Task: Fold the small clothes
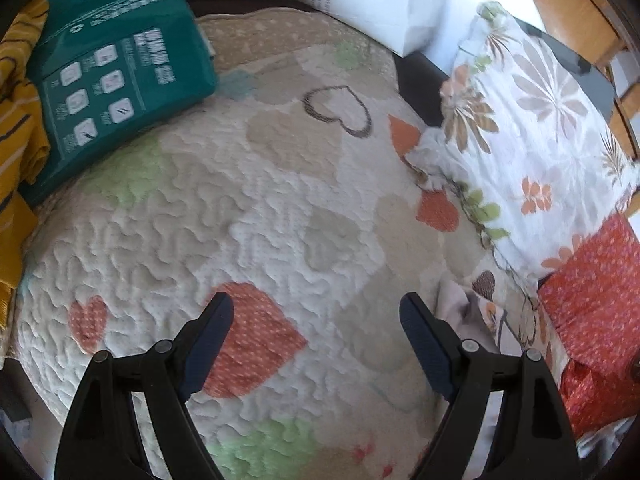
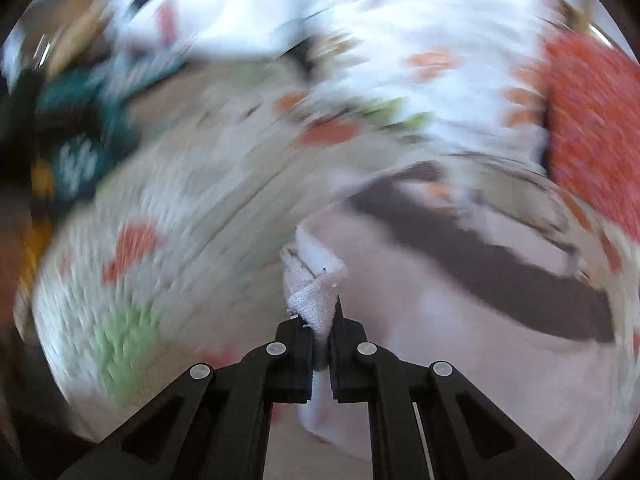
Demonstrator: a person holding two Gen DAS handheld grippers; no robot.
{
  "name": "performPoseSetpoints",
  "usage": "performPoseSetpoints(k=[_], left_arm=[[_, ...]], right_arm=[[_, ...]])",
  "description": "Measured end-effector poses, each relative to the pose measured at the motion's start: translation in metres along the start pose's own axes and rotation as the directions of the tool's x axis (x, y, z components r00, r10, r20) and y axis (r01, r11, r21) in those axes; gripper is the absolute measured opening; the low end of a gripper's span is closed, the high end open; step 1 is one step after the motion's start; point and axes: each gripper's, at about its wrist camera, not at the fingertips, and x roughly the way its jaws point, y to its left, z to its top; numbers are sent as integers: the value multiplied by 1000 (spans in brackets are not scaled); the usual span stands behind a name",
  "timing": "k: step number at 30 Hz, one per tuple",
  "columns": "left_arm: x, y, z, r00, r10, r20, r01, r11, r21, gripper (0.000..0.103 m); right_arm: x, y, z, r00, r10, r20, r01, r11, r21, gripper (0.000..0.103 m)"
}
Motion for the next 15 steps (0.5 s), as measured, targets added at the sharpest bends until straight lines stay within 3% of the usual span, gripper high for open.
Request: performPoseSetpoints(k=[5, 8, 9, 11, 15], left_arm=[[10, -36, -22, 1000, 7, -26, -5, 995, 96, 84], [17, -62, -39, 999, 6, -49, 2, 986, 166, 84], [20, -69, -45, 998, 5, -56, 6, 983, 183, 84], [27, -91, -60, 996, 2, -84, 18, 972, 233, 84], [38, -131, -92, 992, -12, -128, 52, 947, 316, 84]], right_arm=[[-80, -130, -24, 995, -90, 52, 73, 964, 256, 6], [-107, -197, -68, 988, -155, -7, 146, 911, 385, 6], [-108, -215, -88, 982, -178, -62, 188, 895, 403, 6], [-102, -237, -115, 977, -169, -134, 211, 870, 446, 6], [-100, -250, -138, 983, -106, -149, 168, 847, 504, 6]])
